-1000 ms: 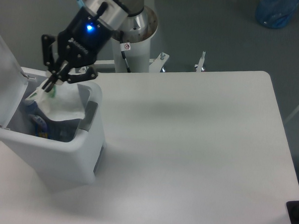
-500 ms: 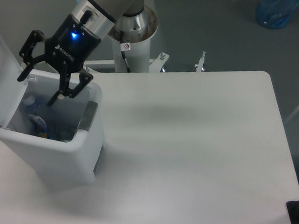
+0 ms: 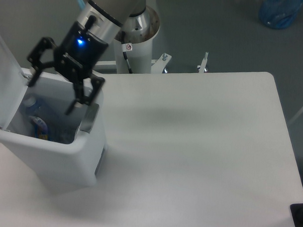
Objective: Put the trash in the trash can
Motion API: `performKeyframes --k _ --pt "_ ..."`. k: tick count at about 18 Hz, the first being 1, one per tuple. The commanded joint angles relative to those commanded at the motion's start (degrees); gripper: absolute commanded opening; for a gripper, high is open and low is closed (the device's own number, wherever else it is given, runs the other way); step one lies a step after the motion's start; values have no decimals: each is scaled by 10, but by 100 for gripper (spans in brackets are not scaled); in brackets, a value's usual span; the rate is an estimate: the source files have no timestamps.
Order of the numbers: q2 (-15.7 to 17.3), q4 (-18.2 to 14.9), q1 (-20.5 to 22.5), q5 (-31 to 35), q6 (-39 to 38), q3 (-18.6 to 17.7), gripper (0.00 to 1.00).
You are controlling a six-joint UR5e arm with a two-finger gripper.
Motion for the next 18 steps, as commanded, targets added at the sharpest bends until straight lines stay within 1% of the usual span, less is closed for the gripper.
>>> performKeyframes --k 2,5,8,11,13,15,18 --pt "0 -3 26 23 30 -1 100" --pt "3 -6 75 24 71 -1 100" --pt "9 -7 120 32 137 -16 100" --pt "16 -9 157 92 225 -42 100" --pt "14 -10 173 140 278 -49 100" --pt "11 -11 184 171 301 -50 100" --pt "7 -17 183 238 338 -51 100"
